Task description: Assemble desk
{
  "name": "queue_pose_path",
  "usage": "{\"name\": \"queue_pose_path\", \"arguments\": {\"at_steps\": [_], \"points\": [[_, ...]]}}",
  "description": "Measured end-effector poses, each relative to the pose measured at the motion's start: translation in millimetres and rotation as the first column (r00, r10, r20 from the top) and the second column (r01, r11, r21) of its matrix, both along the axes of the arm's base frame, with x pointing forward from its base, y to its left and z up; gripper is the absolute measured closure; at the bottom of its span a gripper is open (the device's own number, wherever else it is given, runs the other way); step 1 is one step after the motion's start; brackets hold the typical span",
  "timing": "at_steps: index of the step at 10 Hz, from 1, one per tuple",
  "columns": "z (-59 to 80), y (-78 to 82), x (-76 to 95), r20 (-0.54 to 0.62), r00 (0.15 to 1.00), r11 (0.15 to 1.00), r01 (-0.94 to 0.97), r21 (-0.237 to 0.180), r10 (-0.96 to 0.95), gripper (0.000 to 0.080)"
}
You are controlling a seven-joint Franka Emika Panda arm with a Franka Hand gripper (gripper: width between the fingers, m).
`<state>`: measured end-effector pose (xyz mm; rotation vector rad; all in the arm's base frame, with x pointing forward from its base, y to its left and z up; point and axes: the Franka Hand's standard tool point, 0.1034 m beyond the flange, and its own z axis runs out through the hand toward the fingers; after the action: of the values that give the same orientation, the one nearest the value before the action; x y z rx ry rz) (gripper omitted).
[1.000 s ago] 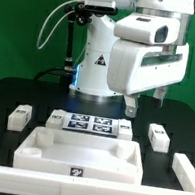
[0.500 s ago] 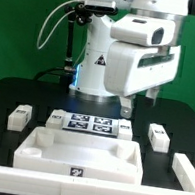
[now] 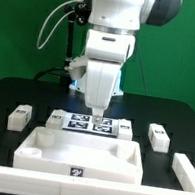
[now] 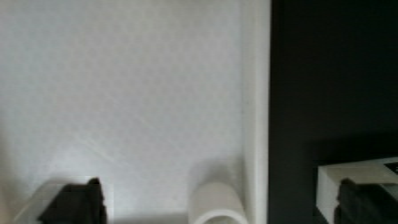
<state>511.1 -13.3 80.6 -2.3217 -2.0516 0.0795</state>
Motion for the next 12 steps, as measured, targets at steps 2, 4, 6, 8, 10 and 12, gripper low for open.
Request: {"name": "queue_pose_path", "arguments": {"at_steps": [2,4,6,8,10,12], "points": [[-0.4,-0.5,-0.3,-0.001,1.0,1.0,0.002,0.0,-0.002,0.015],[-26.5,-9.5,-10.2,0.07,0.997,1.0,-0.011,0.01,0.011,0.015],[-61.8,-22.4,-25.9,0.089,0.996,1.0,0.001,0.023,-0.003,0.015],[-66.2,-26.5,-26.7,0.091,0.996,0.999,0.019,0.027,-0.021,0.0177],[-67.9,-27.0,-27.7,0.088,0.996,0.999,0.02,0.027,-0.023,0.034],[-68.2,-27.1,-28.0,0.087,0.996,0.999,0.021,0.027,-0.023,0.0536]]}}
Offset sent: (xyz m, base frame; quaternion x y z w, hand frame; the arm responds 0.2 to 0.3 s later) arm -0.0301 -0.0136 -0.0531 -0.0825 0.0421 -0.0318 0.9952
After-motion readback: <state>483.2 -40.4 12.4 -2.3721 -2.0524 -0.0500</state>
